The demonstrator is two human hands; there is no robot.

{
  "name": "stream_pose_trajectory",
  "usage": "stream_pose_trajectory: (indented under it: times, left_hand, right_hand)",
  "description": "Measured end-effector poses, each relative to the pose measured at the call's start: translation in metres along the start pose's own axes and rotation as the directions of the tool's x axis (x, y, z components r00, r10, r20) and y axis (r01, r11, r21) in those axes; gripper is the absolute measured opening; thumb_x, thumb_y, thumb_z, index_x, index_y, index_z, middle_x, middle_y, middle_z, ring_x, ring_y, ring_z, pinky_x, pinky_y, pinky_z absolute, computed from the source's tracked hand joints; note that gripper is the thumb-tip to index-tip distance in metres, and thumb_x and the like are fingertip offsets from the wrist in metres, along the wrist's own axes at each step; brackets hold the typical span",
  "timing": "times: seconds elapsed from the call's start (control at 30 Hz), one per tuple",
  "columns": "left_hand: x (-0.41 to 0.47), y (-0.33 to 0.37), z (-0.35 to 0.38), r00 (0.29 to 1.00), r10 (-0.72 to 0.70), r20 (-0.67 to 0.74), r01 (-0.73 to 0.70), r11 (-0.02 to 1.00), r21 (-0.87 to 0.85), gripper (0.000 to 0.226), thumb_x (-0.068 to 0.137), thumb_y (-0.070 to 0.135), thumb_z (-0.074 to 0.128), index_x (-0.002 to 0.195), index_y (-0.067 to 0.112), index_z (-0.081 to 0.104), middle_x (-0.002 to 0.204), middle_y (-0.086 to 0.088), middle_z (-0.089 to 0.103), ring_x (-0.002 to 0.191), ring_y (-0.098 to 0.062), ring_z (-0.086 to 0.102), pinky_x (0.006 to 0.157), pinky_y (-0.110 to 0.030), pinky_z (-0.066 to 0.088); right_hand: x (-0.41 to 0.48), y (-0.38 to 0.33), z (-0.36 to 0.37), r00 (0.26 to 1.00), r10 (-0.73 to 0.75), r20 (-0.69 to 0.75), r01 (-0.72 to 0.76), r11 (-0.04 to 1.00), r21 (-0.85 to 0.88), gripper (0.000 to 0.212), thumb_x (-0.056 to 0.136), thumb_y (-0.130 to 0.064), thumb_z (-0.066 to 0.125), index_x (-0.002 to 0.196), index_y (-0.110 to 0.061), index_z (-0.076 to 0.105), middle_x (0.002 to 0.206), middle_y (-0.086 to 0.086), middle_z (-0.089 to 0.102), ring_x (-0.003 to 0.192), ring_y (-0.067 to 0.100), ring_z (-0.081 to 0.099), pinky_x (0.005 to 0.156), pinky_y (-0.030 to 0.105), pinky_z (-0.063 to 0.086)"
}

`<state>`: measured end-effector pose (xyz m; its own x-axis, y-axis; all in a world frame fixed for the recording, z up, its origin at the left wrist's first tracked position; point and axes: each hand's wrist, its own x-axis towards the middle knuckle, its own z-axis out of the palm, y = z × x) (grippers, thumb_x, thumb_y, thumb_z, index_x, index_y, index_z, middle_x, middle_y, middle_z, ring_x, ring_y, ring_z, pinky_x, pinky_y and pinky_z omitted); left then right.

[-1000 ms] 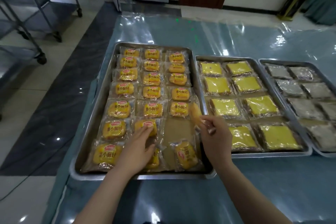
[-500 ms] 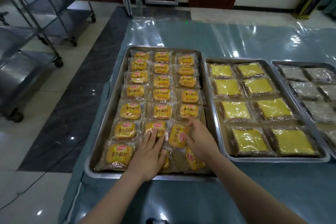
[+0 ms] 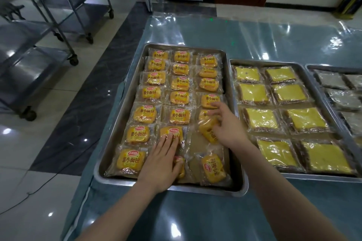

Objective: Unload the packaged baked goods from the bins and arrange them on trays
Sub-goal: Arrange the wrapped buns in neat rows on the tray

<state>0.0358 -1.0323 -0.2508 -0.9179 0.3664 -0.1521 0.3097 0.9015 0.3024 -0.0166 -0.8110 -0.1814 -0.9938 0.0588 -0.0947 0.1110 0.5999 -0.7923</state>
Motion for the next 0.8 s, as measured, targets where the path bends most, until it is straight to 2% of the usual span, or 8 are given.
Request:
stream_pose_trajectory:
  times: [0.1,0.17,0.3,0.37,0.5,0.67,0.73,0.8]
  left_hand:
    - [0.0,0.0,0.0,1.0,-0.001,0.002,0.001,1.0,0.006,0.069,0.093,0.06,0.018,0.142,0.033,-0.022,0.152,0.01,-0.025,0.136,-0.007,-0.029,0.108,-0.028,-0.016]
    - [-0.001,0.0,0.0,1.0,0.001,-0.001,-0.001,1.0,0.008,0.071,0.091,0.061,0.018,0.141,0.033,-0.024,0.15,0.01,-0.03,0.135,-0.006,-0.031,0.109,-0.028,-0.015]
    - [0.0,0.0,0.001,1.0,-0.003,0.007,0.003,1.0,0.012,0.073,0.092,0.061,0.02,0.142,0.031,-0.024,0.15,0.008,-0.033,0.135,-0.007,-0.031,0.108,-0.027,-0.016]
    - [0.0,0.0,0.001,1.0,0.003,0.018,-0.004,1.0,0.02,0.071,0.093,0.06,0.02,0.143,0.031,-0.021,0.151,0.007,-0.031,0.136,-0.009,-0.03,0.107,-0.028,-0.017]
    - [0.001,-0.001,0.0,0.999,0.004,0.037,-0.005,1.0,0.027,0.07,0.093,0.061,0.02,0.147,0.031,-0.013,0.151,0.006,-0.029,0.136,-0.01,-0.029,0.108,-0.029,-0.015]
    - [0.002,-0.001,0.001,0.999,0.0,0.046,-0.001,1.0,0.013,0.069,0.093,0.061,0.022,0.147,0.034,-0.011,0.152,0.007,-0.029,0.137,-0.01,-0.028,0.108,-0.029,-0.013]
    - [0.003,-0.002,0.0,0.999,0.002,0.047,-0.003,1.0,0.015,0.069,0.093,0.06,0.022,0.148,0.034,-0.011,0.152,0.006,-0.029,0.137,-0.01,-0.028,0.109,-0.03,-0.013]
    - [0.003,-0.002,0.0,0.999,0.003,0.051,-0.004,1.0,0.014,0.069,0.093,0.06,0.022,0.148,0.034,-0.01,0.152,0.006,-0.029,0.137,-0.01,-0.028,0.108,-0.029,-0.013]
  right_hand:
    - [0.004,-0.001,0.01,0.984,-0.066,0.166,0.124,0.92,-0.373,0.077,0.082,-0.005,0.056,0.146,-0.035,0.025,0.14,-0.005,0.049,0.121,0.02,0.05,0.106,0.046,0.035]
    - [-0.004,0.005,0.023,0.986,-0.126,0.105,0.163,0.842,-0.514,0.069,0.086,-0.012,0.057,0.145,-0.033,0.029,0.152,-0.004,0.032,0.138,0.019,0.03,0.112,0.048,0.022]
    - [-0.028,0.017,0.052,0.989,-0.126,0.082,0.15,0.796,-0.587,0.055,0.089,-0.034,0.059,0.14,-0.028,0.039,0.147,0.001,0.035,0.134,0.023,0.032,0.107,0.044,0.033]
    - [-0.033,0.021,0.059,0.988,-0.107,0.107,0.15,0.789,-0.596,0.056,0.09,-0.025,0.06,0.141,-0.029,0.038,0.148,0.001,0.034,0.136,0.024,0.029,0.107,0.044,0.032]
    - [-0.027,0.03,0.039,0.992,-0.114,0.045,0.119,0.799,-0.59,0.051,0.083,-0.001,0.058,0.128,-0.027,0.057,0.134,0.002,0.05,0.124,0.023,0.042,0.102,0.039,0.038]
    - [-0.024,0.034,0.018,0.979,-0.08,0.187,0.167,0.843,-0.511,0.04,0.089,-0.013,0.055,0.126,-0.026,0.059,0.135,-0.003,0.049,0.124,0.019,0.041,0.103,0.039,0.037]
    - [-0.031,0.035,0.018,0.991,-0.09,0.098,0.126,0.873,-0.471,0.034,0.089,-0.019,0.058,0.122,-0.024,0.061,0.129,-0.003,0.051,0.116,0.017,0.046,0.096,0.034,0.042]
    - [-0.041,0.037,0.016,0.999,-0.037,-0.016,0.025,0.889,-0.458,0.023,0.088,-0.02,0.059,0.11,-0.024,0.061,0.116,-0.003,0.053,0.095,0.011,0.051,0.078,0.026,0.045]
